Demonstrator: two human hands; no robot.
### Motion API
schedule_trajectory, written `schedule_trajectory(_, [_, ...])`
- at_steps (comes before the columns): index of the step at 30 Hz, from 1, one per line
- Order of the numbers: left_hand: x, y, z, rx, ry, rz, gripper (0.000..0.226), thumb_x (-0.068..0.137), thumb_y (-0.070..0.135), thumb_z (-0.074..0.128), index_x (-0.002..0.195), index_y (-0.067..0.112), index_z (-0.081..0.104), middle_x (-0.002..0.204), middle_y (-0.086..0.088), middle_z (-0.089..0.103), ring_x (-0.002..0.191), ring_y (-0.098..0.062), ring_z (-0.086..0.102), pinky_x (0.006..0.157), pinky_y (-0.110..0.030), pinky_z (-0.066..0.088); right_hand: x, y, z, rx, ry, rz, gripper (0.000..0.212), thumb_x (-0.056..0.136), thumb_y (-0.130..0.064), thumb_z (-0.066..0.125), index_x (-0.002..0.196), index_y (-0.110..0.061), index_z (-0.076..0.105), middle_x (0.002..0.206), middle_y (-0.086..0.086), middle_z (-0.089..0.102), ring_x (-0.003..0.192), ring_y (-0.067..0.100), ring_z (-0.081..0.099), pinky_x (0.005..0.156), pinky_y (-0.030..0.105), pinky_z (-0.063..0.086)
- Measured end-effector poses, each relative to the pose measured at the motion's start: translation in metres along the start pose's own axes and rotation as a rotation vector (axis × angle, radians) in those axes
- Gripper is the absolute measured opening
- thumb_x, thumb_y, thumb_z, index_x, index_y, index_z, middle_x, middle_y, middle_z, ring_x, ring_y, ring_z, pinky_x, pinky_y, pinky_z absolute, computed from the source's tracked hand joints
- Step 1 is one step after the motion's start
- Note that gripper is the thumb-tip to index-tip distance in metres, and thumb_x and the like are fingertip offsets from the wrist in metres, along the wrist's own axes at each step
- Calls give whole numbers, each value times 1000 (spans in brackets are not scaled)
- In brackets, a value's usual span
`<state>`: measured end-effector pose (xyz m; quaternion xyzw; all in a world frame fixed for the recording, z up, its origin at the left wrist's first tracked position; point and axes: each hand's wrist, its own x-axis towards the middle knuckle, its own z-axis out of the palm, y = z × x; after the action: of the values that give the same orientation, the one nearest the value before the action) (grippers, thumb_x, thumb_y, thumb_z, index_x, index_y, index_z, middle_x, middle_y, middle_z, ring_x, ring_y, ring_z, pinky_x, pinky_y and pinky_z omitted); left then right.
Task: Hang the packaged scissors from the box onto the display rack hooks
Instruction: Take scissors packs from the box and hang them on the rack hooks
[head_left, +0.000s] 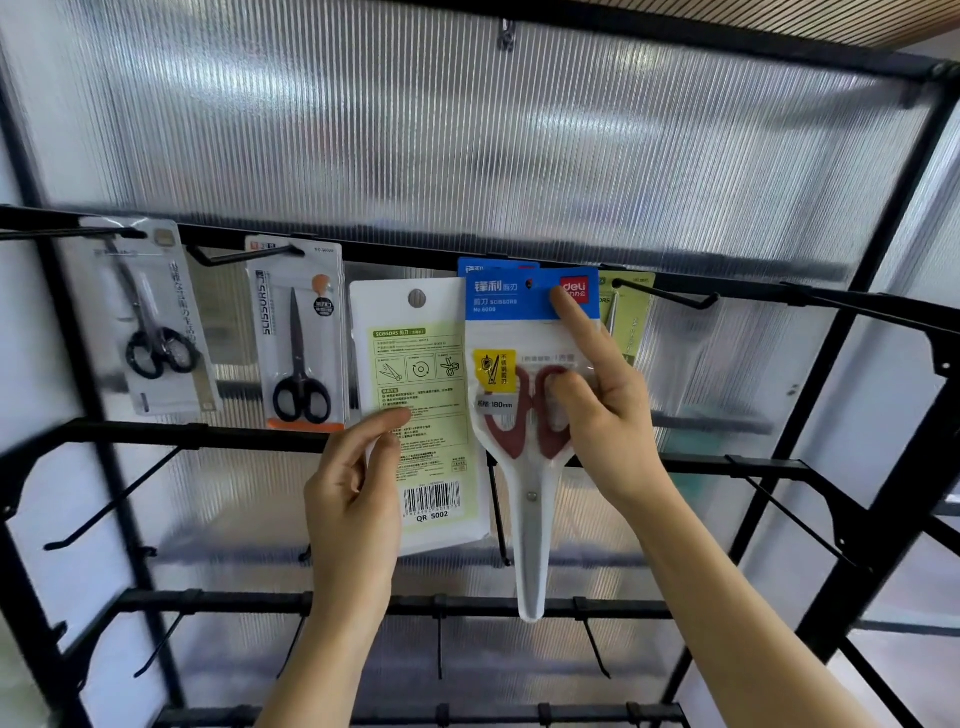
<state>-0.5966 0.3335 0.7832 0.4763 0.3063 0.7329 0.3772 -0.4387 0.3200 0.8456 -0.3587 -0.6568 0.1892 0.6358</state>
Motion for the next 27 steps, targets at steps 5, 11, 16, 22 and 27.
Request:
schedule_trajectory(5, [1,2,0,-3,-11,10,32,90,-3,49,86,24,66,100,7,66,77,12,59,67,-2,42,-1,4,1,3,-4,21,59,84,3,39,125,-40,38,112,-8,50,71,-7,56,59,7,46])
schedule_trajectory(11, [5,-2,-2,58,-9,15,32,90,-2,49,87,26,64,100,13,64,86,13,59,77,-4,44,8,14,1,-3,3,125,60,91,9,38,127,-39,37,118,12,51,83,2,62,70,17,55])
schedule_trajectory(16, [14,-10,-10,159,27,-12,35,91,1,50,87,34,63,102,18,62,101,3,58,95,-26,44,37,45,2,-114,63,172,58,91,3,45,137,-30,37,126,7,50,108,21,59,82,29,56])
schedule_trajectory(22, [18,-8,-15,156,30,-2,33,91,4,51,87,34,65,105,16,62,103,2,58,87,-19,45,91,95,0,-370,56,236,54,93,-5,49,139,-28,36,124,13,53,87,15,56,55,6,47])
schedule_trajectory(27, [16,-6,-17,140,6,15,31,90,3,51,88,30,66,103,16,64,101,0,60,92,-27,47,95,97,8,-605,197,220,51,90,-11,55,137,-25,41,138,6,34,125,19,37,93,14,28])
